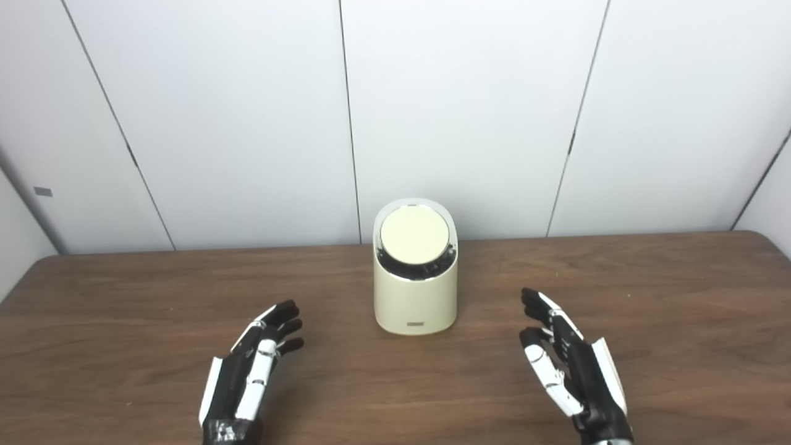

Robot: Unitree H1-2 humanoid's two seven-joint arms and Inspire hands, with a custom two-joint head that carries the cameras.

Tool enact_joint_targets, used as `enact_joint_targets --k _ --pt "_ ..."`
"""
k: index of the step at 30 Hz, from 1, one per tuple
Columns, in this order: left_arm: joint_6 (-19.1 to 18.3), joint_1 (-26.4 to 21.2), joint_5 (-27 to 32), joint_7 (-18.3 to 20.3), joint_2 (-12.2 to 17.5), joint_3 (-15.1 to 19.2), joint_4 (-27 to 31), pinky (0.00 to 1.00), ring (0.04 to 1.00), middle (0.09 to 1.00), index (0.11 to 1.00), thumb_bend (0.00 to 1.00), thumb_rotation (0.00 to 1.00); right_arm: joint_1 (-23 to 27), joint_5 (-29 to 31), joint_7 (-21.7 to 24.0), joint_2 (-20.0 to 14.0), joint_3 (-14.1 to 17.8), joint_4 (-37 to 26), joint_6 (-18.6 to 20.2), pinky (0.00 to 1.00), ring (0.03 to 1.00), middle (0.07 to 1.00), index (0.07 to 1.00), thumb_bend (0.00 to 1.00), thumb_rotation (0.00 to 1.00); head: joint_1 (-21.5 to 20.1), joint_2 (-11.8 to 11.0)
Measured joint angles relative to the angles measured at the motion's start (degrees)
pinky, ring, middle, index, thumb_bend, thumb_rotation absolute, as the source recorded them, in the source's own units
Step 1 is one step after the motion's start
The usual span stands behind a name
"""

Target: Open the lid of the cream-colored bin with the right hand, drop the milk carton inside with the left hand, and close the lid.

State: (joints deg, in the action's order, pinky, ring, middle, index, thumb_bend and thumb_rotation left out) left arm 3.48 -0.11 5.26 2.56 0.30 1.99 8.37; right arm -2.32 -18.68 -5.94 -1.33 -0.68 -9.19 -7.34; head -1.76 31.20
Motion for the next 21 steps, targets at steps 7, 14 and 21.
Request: enact_joint_targets --k 7,14,21 --pt "0.1 0.2 0.0 -0.6 -0.8 0.3 0.0 0.76 0.818 0.829 0.831 0.25 0.68 0.0 3.1 -0.2 -0.5 0.7 1.6 -1.1 0.72 0.819 0.836 0.817 0.19 0.69 1.5 0.4" --pt "0.0 1.2 -0.1 -1.4 -1.1 0.3 0.7 0.74 0.809 0.826 0.826 0.23 0.68 0.1 5.1 -0.2 -0.7 1.1 1.8 -1.1 0.71 0.796 0.816 0.795 0.2 0.62 1.5 0.8" --pt "0.0 1.2 0.0 -1.5 -1.0 0.4 1.4 0.74 0.805 0.824 0.819 0.24 0.64 0.1 4.4 -0.5 -0.7 1.1 2.1 -1.1 0.69 0.781 0.8 0.777 0.2 0.6 1.5 1.1"
